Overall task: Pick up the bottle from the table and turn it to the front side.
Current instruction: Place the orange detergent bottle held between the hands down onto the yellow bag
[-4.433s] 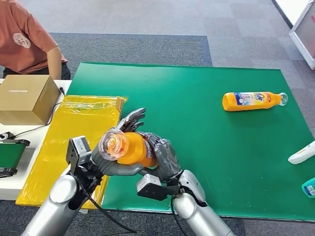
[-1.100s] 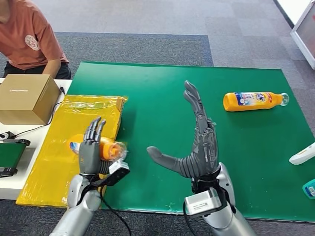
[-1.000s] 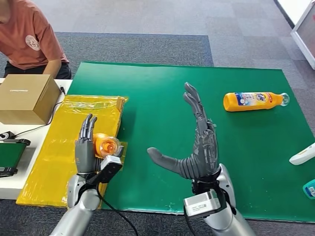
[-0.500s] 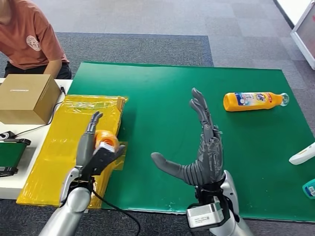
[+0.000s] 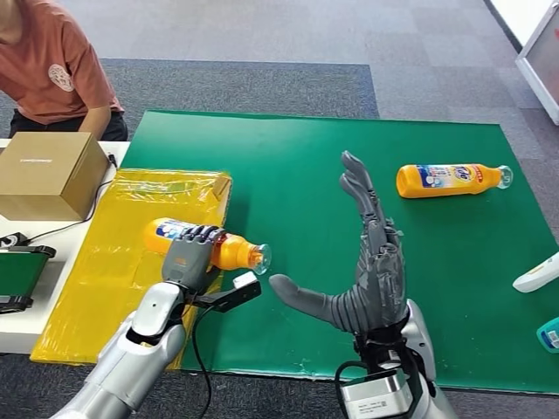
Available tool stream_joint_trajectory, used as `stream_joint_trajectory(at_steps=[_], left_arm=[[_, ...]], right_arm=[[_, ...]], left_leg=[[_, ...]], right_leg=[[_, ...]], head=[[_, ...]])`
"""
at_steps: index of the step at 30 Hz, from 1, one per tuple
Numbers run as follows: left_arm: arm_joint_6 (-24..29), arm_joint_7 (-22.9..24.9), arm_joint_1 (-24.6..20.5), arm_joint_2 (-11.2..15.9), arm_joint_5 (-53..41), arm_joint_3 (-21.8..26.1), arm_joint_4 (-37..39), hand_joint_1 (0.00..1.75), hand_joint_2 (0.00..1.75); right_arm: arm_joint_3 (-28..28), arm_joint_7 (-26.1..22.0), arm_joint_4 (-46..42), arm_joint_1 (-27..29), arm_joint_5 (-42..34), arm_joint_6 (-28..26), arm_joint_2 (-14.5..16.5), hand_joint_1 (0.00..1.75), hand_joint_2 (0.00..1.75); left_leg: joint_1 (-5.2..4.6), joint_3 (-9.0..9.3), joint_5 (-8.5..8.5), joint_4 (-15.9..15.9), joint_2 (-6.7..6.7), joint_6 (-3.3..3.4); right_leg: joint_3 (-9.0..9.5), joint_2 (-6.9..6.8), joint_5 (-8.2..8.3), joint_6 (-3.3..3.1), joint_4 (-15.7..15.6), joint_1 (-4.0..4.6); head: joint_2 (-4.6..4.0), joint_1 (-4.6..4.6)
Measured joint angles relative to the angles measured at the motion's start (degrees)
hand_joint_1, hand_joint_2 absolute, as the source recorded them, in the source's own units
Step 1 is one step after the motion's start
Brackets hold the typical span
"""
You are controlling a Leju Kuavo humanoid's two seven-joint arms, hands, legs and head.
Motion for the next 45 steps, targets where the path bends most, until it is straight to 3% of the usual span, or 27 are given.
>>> stream_joint_trajectory(at_steps=[3,7,9,13,24,33,41,43,45], left_arm=[[-0.9,0.5,-1.0,0.0,-1.1,-0.2,2.6,1.75,1.75],[-2.4,0.7,-1.2,0.0,-1.5,-0.2,4.8,0.00,1.75],[-2.5,0.8,-1.2,-0.2,-1.2,-0.2,5.3,0.00,1.75],[-2.2,0.5,-0.5,-0.6,1.0,0.3,5.6,0.00,0.00],[0.1,-2.6,2.3,-2.0,11.2,4.0,2.0,0.00,0.00],[5.4,-5.6,7.2,-2.5,14.3,5.9,-7.5,0.00,0.00],[17.6,-6.7,14.6,-2.5,10.0,5.8,-22.8,0.00,0.00],[21.7,-10.1,16.9,-2.6,15.7,5.8,-26.9,0.00,0.00],[24.1,-15.9,19.1,-2.7,27.6,5.8,-31.0,0.00,0.00]], right_arm=[[-0.3,0.0,-0.1,0.0,0.0,0.4,0.3,0.00,1.75],[-0.5,0.0,-0.3,0.0,0.1,1.1,0.4,0.00,1.75],[-0.6,0.1,-0.3,0.1,0.1,1.2,0.6,0.00,1.75],[-0.8,0.1,-0.3,0.1,0.2,1.2,0.8,0.00,1.75],[-1.2,0.1,-0.3,1.0,1.0,0.2,0.9,0.00,1.75],[-1.3,0.2,-0.3,1.7,1.9,-1.4,0.9,0.00,1.75],[-1.8,0.7,-0.2,3.0,3.4,-3.4,0.9,0.00,1.75],[-1.8,0.9,0.0,3.4,3.6,-4.0,0.9,0.00,1.75],[-1.9,1.2,0.2,3.6,3.7,-4.7,0.8,0.00,1.75]], left_leg=[[0.00,0.11,0.03,0.0,0.00,-0.04],[0.01,0.12,0.14,0.0,0.00,-0.08],[0.01,0.11,0.16,0.0,0.00,-0.06],[0.00,0.09,0.15,0.0,0.00,-0.04],[0.01,0.08,0.06,0.0,0.01,-0.08],[0.01,0.04,0.01,0.0,0.02,-0.07],[0.01,0.03,-0.10,0.0,0.02,-0.07],[0.01,0.03,-0.13,0.0,0.02,-0.07],[0.01,0.03,-0.16,0.0,0.02,-0.08]], right_leg=[[0.08,0.01,0.02,-0.02,0.0,0.01],[0.04,0.03,0.17,-0.01,0.0,0.01],[0.05,0.03,0.18,0.01,0.0,0.01],[0.05,0.02,0.17,0.03,0.0,0.00],[0.04,0.02,0.04,-0.04,0.0,0.01],[0.01,0.02,0.00,-0.03,0.0,0.01],[0.00,0.02,-0.10,-0.01,0.0,0.01],[-0.01,0.02,-0.14,-0.02,0.0,0.01],[-0.01,0.02,-0.18,-0.03,0.0,0.01]], head=[[0.00,0.00],[0.01,0.00],[0.00,0.01],[0.01,0.00],[0.00,-0.01],[0.01,0.00],[0.01,0.00],[0.00,-0.01],[-0.01,-0.01]])
